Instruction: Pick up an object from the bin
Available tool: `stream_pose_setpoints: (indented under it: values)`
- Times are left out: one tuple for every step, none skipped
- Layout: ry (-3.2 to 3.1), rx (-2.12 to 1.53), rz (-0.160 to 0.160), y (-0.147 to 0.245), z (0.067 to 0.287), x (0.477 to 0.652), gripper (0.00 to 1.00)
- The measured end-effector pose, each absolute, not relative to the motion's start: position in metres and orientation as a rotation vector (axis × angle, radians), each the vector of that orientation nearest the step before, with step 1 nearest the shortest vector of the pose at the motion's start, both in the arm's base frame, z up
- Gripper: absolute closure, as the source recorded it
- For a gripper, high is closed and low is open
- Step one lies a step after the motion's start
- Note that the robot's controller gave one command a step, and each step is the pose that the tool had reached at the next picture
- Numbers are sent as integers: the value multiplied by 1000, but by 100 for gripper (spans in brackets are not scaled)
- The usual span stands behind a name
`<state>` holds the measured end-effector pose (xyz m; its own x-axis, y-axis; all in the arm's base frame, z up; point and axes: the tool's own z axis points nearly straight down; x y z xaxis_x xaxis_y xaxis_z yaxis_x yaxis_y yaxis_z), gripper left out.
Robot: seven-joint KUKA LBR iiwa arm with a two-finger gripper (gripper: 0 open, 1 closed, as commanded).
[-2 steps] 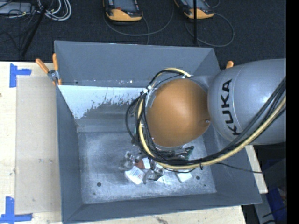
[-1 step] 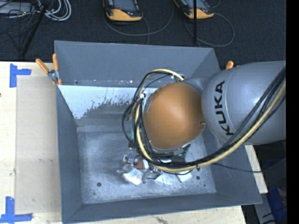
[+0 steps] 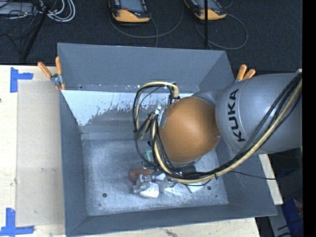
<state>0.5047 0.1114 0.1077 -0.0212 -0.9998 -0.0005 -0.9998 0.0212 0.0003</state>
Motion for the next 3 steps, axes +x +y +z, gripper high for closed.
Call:
stream_pose_setpoints:
  values:
    - [2194,-2253,3,127,87,510,100]
    - [2247,-2198,8,121,274,490,100]
    - [2240,-2199,2,118,284,490,100]
